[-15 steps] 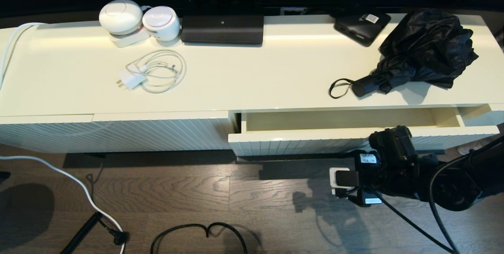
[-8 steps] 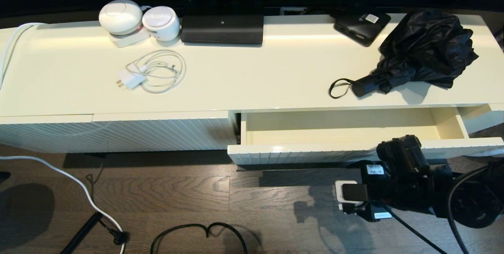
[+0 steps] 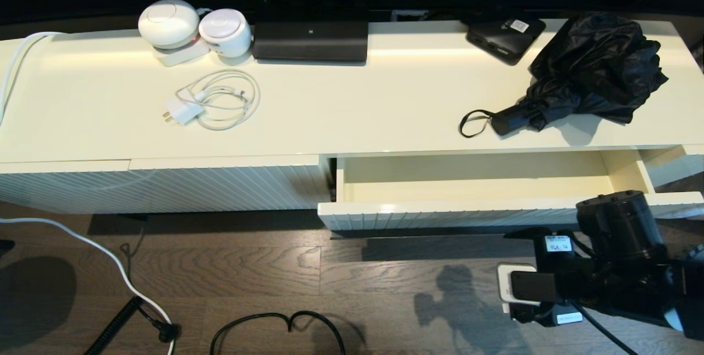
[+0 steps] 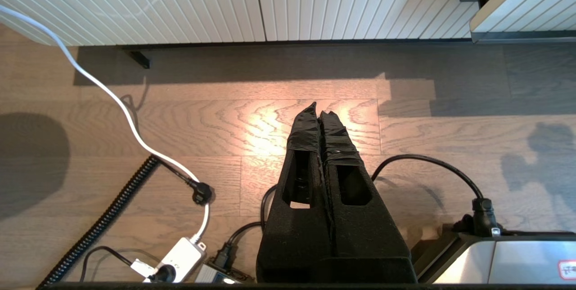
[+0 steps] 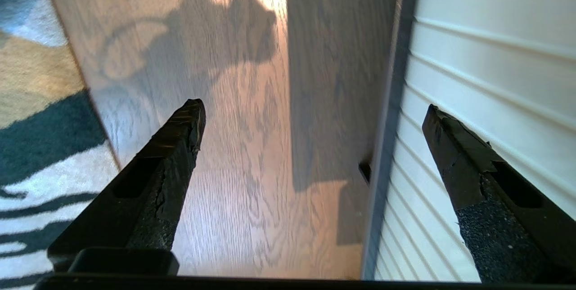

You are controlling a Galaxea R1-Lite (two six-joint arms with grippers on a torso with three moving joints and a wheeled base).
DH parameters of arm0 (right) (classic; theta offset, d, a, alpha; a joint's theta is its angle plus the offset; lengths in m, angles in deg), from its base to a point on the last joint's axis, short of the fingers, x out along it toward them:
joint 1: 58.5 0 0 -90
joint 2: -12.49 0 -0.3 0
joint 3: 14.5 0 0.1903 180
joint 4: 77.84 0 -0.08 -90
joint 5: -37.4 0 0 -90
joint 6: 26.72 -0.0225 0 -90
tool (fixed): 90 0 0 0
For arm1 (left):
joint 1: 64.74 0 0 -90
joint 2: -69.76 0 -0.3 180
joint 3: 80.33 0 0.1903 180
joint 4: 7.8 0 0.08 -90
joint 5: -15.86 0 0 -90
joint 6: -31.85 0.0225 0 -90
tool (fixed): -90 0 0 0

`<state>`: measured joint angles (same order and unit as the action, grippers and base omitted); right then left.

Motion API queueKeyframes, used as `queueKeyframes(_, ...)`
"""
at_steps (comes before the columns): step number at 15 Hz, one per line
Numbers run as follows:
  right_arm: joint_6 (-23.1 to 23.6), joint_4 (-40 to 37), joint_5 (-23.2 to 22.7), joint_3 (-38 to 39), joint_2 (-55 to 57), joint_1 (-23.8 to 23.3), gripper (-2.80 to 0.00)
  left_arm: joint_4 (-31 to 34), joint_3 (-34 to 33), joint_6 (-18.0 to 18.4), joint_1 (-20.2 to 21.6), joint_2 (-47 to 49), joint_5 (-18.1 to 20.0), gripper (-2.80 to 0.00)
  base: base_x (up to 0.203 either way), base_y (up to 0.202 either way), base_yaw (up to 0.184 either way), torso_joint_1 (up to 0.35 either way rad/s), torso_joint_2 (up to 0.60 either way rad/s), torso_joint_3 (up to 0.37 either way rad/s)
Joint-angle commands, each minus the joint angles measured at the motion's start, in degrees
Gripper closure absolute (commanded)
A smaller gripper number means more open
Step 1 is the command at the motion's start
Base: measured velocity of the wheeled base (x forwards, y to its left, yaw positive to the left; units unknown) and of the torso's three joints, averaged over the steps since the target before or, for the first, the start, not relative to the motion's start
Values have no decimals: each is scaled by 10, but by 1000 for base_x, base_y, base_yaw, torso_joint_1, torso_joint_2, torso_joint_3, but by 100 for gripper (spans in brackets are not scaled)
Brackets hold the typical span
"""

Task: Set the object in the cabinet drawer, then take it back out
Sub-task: Open the drawer

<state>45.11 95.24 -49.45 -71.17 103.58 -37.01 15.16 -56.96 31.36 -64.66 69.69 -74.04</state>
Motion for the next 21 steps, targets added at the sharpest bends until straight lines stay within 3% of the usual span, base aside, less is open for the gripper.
queueKeyframes(1, 5, -35, 1, 6, -94, 2, -280, 0, 0, 0, 1, -1, 0, 0, 0, 0, 0, 0, 0, 0)
queueKeyframes(2, 3, -67, 1, 5, -128, 3, 0, 0, 0, 0, 0, -1, 0, 0, 0, 0, 0, 0, 0, 0)
queueKeyframes(9, -15, -279, 5, -41, -344, -2, 0, 0, 1, 0, 0, -1, 0, 0, 0, 0, 0, 0, 0, 0)
queueKeyframes(11, -44, -285, 4, -78, -332, 5, 0, 0, 1, 0, 1, -1, 0, 0, 0, 0, 0, 0, 0, 0)
queueKeyframes(21, -64, -203, 7, -145, -136, 31, 0, 0, 1, 0, 0, -1, 0, 0, 0, 0, 0, 0, 0, 0)
